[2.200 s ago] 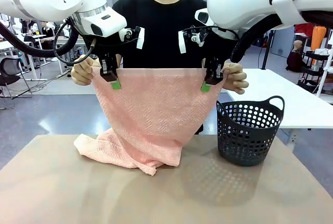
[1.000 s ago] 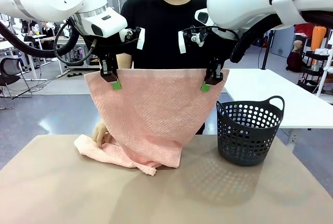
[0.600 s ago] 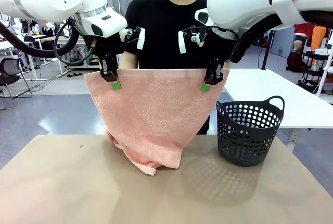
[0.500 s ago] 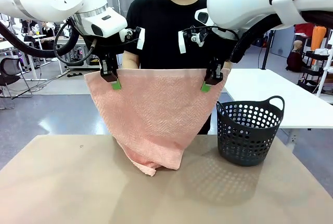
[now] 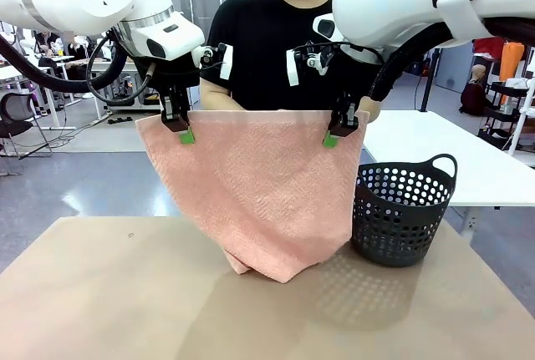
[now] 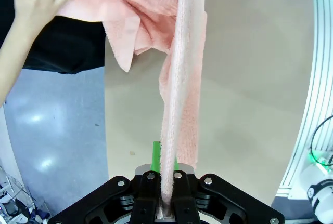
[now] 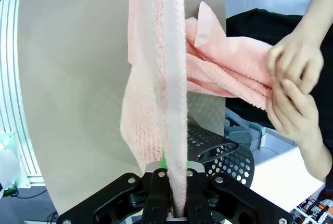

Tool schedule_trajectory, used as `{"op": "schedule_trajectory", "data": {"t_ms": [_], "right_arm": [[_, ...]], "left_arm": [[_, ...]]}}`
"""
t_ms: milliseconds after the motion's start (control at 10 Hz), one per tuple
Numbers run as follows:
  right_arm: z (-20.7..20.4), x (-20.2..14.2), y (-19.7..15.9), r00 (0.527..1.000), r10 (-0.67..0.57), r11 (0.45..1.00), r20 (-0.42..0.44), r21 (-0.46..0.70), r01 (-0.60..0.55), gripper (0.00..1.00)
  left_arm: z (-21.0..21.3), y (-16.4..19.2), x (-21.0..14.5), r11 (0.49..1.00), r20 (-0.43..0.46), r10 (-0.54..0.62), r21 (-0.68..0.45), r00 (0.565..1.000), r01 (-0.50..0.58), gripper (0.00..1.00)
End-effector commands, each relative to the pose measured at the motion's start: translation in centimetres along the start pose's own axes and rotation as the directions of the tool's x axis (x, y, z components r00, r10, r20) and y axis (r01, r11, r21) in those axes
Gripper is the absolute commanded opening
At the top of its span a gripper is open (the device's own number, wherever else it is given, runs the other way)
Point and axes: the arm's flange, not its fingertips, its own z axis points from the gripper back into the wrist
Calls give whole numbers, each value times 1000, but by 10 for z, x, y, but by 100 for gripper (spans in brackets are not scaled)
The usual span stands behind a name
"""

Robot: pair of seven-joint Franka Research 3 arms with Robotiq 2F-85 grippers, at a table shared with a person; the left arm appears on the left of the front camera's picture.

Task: Fold the towel.
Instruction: Release the end of the 100 cm Hotel Towel you were holding and grab the top end of the folded side.

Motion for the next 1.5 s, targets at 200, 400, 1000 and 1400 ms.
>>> {"op": "schedule_trajectory", "data": {"t_ms": [200, 400, 1000, 1400], "right_arm": [[0, 0, 0, 1000, 3, 1000, -2, -2, -3, 0], [0, 0, 0, 1000, 3, 1000, -2, -2, -3, 0], [0, 0, 0, 1000, 3, 1000, -2, -2, -3, 0], [0, 0, 0, 1000, 3, 1000, -2, -2, -3, 0]], "left_arm": [[1, 0, -1, 1000, 1, 1, 2, 1000, -1, 0], [1, 0, -1, 1000, 1, 1, 2, 1000, -1, 0], [1, 0, -1, 1000, 1, 1, 2, 1000, -1, 0], [1, 0, -1, 1000, 1, 1, 2, 1000, -1, 0]]}}
